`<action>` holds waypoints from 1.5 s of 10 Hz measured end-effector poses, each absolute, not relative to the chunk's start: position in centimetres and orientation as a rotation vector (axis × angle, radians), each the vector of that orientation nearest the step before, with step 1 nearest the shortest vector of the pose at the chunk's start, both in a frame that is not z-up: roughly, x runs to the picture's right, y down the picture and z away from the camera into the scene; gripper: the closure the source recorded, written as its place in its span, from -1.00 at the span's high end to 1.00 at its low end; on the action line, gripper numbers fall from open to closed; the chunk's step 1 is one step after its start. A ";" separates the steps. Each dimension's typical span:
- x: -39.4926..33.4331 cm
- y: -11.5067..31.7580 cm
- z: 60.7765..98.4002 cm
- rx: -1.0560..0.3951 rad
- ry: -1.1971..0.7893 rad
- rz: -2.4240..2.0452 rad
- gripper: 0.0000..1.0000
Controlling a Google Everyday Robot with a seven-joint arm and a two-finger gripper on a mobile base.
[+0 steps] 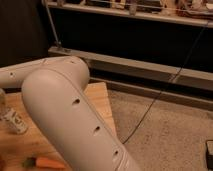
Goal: Knock the bottle over
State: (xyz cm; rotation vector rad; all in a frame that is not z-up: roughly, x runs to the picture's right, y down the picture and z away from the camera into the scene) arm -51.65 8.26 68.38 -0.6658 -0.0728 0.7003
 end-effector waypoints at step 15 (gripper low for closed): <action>-49.9 2.7 69.6 -0.479 -0.376 1.021 -0.59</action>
